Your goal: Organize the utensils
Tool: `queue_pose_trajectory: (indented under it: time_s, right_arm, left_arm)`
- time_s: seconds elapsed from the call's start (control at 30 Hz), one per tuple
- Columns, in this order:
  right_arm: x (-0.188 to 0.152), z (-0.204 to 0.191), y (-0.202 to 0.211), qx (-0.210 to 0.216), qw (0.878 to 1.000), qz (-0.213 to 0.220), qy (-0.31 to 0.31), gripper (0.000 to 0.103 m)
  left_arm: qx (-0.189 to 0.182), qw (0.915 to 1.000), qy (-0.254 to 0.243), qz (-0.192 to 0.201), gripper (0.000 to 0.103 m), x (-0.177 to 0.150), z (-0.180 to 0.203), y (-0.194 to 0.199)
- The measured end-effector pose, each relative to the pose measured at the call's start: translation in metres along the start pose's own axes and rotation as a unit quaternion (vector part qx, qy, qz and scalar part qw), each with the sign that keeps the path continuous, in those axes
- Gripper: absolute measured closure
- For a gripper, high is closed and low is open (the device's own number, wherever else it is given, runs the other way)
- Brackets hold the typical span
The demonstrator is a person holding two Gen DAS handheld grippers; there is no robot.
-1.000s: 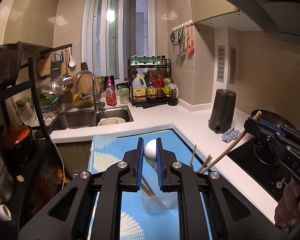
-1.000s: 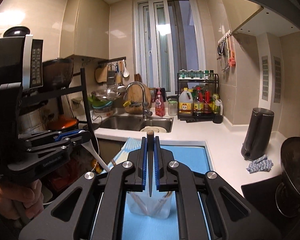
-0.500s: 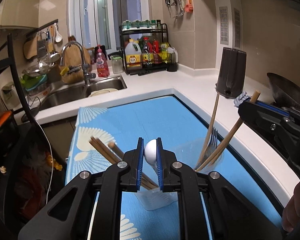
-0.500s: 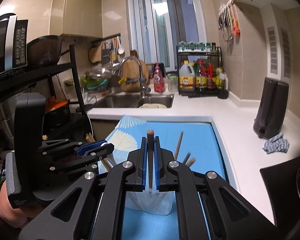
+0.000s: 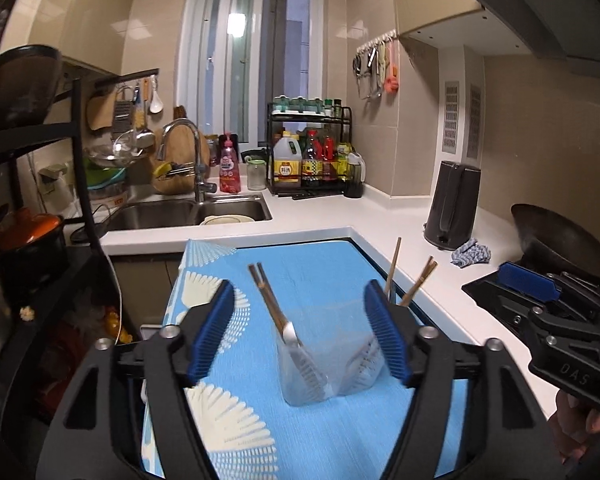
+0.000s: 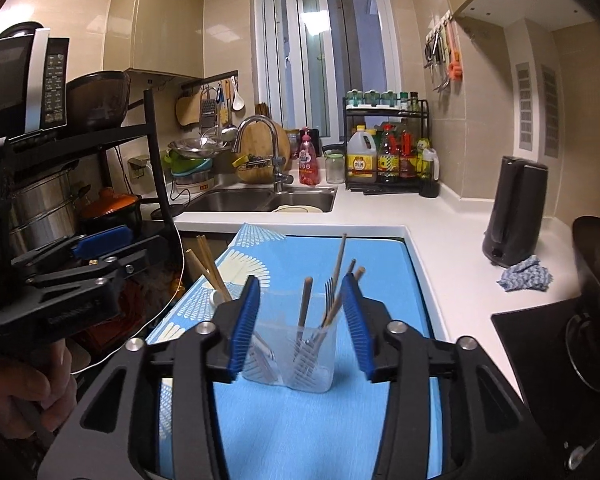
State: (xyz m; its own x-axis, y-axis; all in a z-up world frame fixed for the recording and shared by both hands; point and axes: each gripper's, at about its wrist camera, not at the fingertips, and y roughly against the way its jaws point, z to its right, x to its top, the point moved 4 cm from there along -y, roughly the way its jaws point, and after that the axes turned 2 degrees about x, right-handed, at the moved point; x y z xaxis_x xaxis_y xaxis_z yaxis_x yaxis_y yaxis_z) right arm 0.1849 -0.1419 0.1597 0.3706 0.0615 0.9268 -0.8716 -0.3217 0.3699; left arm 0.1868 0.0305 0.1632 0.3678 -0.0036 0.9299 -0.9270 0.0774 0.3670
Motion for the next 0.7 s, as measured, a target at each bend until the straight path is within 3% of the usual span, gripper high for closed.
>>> queue_pose_trajectory:
  time_s: [0.17, 0.33, 0.4, 0.7]
  right_arm:
    - [-0.033, 0.008, 0.035, -0.043, 0.999, 0.01, -0.022, 0.038]
    - [-0.062, 0.01, 0.041, -0.066, 0.998, -0.007, -0.012, 0.012]
    - [-0.069, 0.009, 0.044, -0.073, 0.997, 0.002, -0.005, 0.006]
    - [-0.101, 0.017, 0.03, -0.091, 0.996, -0.015, -0.02, 0.005]
  left_arm:
    - [0.014, 0.9995, 0.025, -0.013, 0.013, -0.039, 0.003, 0.021]
    - [0.03, 0.998, 0.041, -0.04, 0.007, -0.076, 0.002, 0.024]
    - [0.033, 0.9979, 0.039, -0.041, 0.007, -0.086, 0.002, 0.026]
    - [0.057, 0.9957, 0.043, -0.058, 0.007, -0.12, -0.005, 0.024]
